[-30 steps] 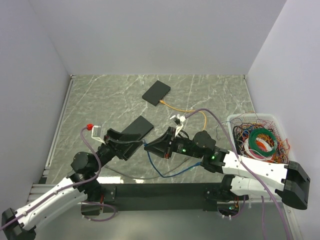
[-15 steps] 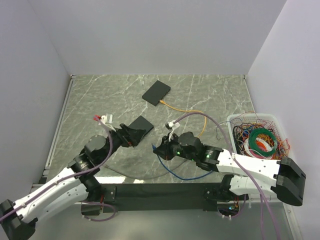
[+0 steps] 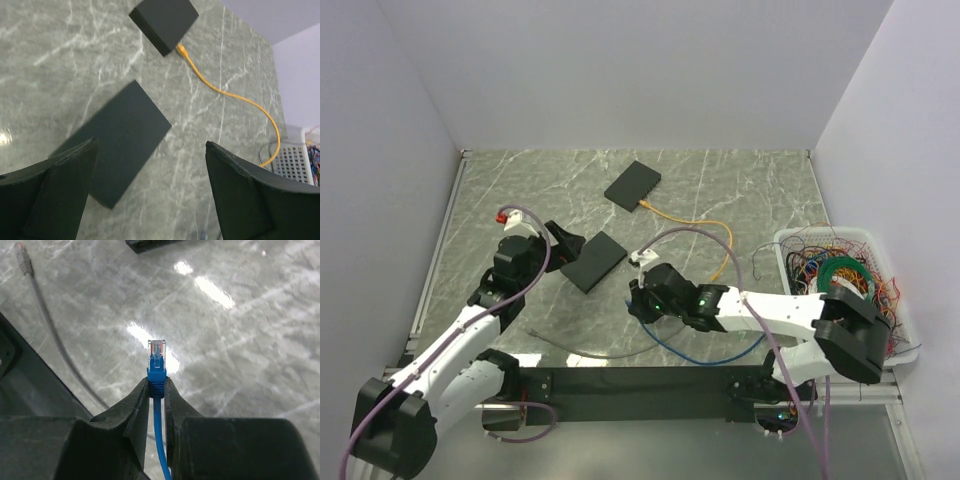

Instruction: Insert the plug into the switch port

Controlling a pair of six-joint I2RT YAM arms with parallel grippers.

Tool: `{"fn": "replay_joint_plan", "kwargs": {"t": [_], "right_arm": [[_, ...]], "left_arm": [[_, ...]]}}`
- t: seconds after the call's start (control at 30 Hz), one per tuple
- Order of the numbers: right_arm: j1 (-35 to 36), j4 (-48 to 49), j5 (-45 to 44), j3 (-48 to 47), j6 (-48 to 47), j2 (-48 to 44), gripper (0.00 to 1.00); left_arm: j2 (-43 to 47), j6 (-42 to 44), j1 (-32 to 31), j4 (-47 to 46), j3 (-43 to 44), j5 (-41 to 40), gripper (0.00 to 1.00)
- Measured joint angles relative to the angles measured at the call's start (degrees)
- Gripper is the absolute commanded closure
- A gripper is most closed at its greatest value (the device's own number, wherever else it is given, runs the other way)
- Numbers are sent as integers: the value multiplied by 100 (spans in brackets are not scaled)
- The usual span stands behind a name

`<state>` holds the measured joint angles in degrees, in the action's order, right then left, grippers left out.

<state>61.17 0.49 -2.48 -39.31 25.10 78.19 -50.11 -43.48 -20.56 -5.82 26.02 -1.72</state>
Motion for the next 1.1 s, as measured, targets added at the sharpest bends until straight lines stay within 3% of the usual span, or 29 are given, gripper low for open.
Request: {"fn": "replay_joint_plan", "kwargs": {"t": [0.2, 0.43, 0.63, 1.1], "right_arm": [[2, -87, -35, -621, -184, 737, 100], [2, -354, -166, -1283, -393, 1506, 100], [2, -660, -269, -2000, -555, 2201, 100], [2, -1576, -590, -3340, -778, 3279, 100]], "left_arm": [[-667, 234, 476, -997, -236, 400, 11], [-1620, 203, 990, -2135, -533, 890, 5], [-2559, 122, 1165, -2977, -557, 1305, 6], [-3042, 146, 1165, -3790, -621, 1600, 8]]}}
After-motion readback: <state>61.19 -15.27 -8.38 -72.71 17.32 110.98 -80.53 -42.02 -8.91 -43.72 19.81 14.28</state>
